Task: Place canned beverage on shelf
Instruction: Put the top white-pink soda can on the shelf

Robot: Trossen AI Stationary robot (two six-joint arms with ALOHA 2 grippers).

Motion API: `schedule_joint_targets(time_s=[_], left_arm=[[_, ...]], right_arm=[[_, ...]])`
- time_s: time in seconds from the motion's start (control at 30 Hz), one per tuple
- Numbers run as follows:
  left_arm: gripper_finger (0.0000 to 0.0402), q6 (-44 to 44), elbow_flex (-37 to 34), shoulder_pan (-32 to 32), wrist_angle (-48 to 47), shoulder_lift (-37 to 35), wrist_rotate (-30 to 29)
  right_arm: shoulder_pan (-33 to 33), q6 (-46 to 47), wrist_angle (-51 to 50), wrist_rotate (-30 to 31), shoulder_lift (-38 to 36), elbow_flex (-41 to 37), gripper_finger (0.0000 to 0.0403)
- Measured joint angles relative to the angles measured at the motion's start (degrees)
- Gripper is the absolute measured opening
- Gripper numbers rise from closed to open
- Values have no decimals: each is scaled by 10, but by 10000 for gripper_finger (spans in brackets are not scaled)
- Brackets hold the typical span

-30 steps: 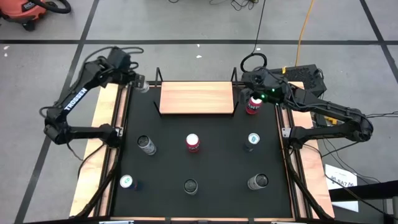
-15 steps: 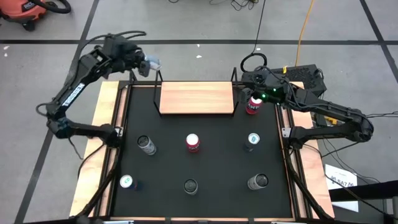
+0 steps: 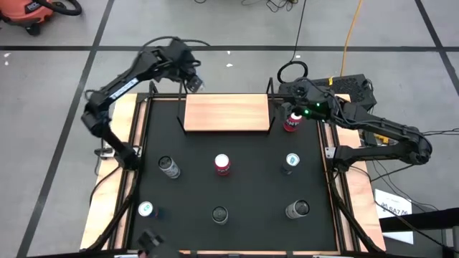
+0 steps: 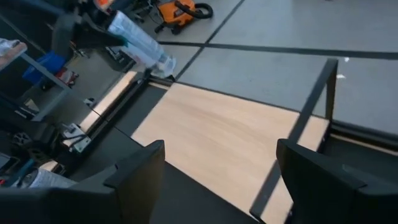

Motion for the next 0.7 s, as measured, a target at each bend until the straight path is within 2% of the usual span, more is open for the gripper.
schedule_joint_targets(time_s=[0.27, 0.7], left_arm=[[245, -5, 0, 2, -27, 65, -6], [245, -69, 0, 16, -27, 100, -15]], right_arm=[[0, 3, -16, 0, 0, 0, 297], [0, -3, -28, 2, 0, 0, 297]])
